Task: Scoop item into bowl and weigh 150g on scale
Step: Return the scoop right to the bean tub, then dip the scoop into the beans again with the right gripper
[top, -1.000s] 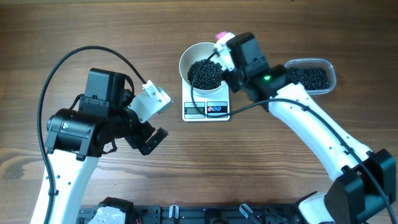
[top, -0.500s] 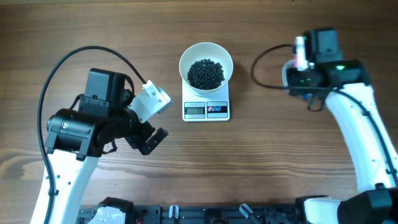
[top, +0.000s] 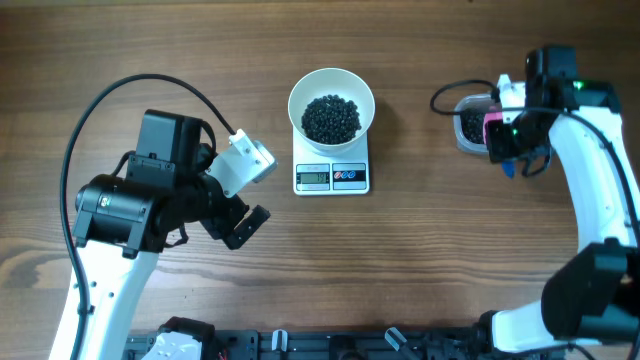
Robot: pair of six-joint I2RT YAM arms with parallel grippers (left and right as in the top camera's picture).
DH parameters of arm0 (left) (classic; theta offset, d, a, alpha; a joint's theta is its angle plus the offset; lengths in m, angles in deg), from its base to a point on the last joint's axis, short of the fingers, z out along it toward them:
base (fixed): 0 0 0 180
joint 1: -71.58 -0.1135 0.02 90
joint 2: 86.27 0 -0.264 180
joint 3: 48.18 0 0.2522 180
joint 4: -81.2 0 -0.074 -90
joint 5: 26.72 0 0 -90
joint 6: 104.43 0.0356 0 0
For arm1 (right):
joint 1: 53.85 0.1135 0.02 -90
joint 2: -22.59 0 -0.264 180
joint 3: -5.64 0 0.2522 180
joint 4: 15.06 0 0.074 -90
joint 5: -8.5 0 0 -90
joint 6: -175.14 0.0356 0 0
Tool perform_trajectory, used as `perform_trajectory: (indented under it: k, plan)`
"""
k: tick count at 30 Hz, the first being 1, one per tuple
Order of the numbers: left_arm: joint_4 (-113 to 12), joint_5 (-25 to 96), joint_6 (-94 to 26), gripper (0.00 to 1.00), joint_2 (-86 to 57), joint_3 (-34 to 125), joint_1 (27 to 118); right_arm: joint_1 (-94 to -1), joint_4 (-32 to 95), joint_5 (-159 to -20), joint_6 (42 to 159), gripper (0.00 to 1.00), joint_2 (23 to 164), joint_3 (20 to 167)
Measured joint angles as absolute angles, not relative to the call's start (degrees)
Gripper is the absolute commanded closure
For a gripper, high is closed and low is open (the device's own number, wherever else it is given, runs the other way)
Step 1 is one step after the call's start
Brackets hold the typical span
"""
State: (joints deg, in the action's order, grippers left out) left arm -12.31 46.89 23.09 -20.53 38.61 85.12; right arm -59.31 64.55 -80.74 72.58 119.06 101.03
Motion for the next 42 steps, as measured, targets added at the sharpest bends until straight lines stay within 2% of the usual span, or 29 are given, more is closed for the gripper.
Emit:
perform_trajectory:
  k: [5,13,21,26,42]
  plan:
    - [-12.3,46.9,23.2,0.0,-20.5,38.6,85.1,-59.3,66.0,-77.5,68.9,0.96,123.7,107.6]
    - [-12.3,46.9,23.3,0.0,-20.5,38.6,85.1,-59.3,68.3,-70.4,64.1,0.96,131.5,108.0]
    - [-12.3,46.9,23.3,0.0,-20.5,38.6,85.1,-59.3,67.2,-67.8,62.2,0.96,131.9,108.6]
    - [-12.3,46.9,23.3,0.0,-20.5,38.6,85.1,-59.3,67.3,-66.8,60.7,0.96,132.0,114.9]
    - [-12.3,46.9,23.3,0.0,-20.5,38.6,85.1,-59.3,70.6,-61.5,56.9,0.96,135.1,114.9]
